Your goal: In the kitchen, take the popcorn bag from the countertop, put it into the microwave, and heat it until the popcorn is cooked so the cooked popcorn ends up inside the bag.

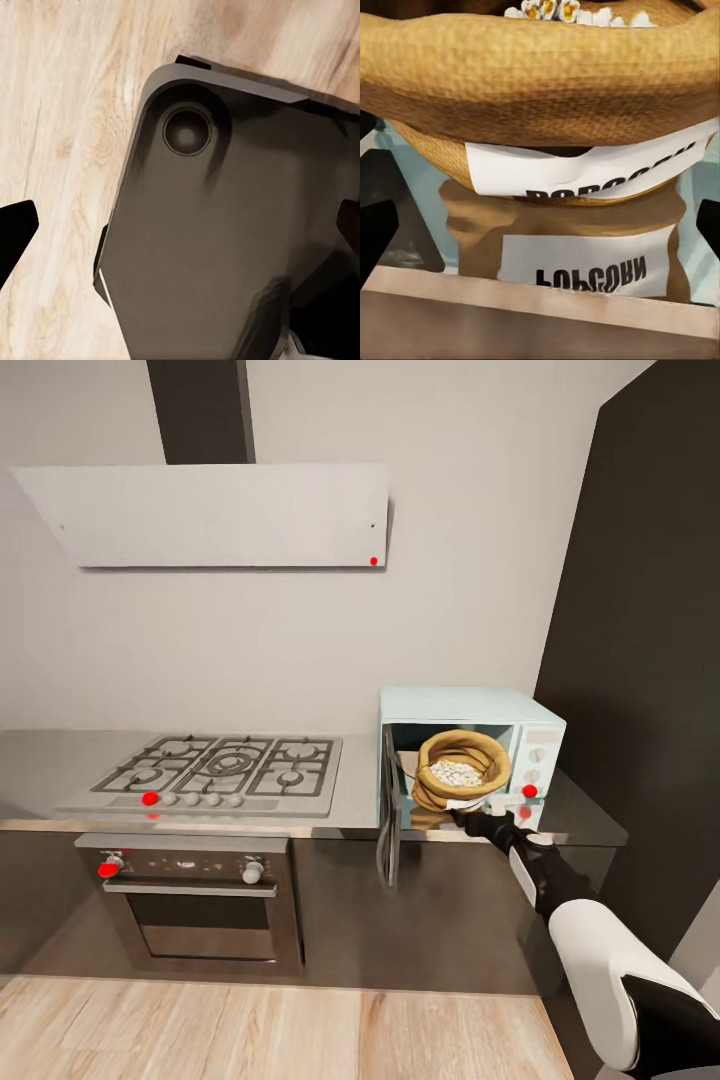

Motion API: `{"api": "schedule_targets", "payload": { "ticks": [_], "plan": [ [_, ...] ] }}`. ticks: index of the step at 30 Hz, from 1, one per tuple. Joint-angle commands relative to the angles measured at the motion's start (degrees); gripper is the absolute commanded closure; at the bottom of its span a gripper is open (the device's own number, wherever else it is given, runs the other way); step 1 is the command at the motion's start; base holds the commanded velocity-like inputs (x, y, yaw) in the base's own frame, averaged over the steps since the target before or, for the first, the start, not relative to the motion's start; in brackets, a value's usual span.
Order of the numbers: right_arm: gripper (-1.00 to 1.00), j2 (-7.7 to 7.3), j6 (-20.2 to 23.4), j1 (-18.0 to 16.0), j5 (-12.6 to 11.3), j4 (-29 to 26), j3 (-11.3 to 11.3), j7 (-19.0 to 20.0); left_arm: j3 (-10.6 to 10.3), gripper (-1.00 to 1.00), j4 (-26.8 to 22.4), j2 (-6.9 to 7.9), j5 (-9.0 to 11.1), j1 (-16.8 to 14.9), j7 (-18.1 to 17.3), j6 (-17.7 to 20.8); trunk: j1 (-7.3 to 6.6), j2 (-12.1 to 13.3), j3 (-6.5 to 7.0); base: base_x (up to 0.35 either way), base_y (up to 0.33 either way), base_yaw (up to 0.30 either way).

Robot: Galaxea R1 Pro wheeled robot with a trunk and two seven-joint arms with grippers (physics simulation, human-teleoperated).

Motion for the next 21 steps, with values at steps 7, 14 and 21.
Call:
{"api": "schedule_targets", "payload": {
  "ticks": [7, 14, 21],
  "plan": [
    [-1.00, -0.17, 0.1, 0.0, 0.8, 0.0, -0.4, -1.4, 0.0, -1.00, 0.0, 0.04, 0.1, 0.0, 0.2, -0.2, 0.00, 0.0, -0.07, 0.000, 0.000, 0.000],
    [-1.00, -0.11, 0.1, 0.0, 0.8, -0.1, -0.3, -1.6, 0.1, -1.00, 0.0, 0.06, 0.1, 0.0, 0.2, -0.2, 0.00, 0.0, -0.07, 0.000, 0.000, 0.000],
    [-1.00, 0.34, -4.7, 0.0, 0.4, 0.0, -0.5, -1.8, 0.1, -1.00, 0.0, 0.04, 0.1, 0.0, 0.2, -0.2, 0.00, 0.0, -0.07, 0.000, 0.000, 0.000]
  ]
}}
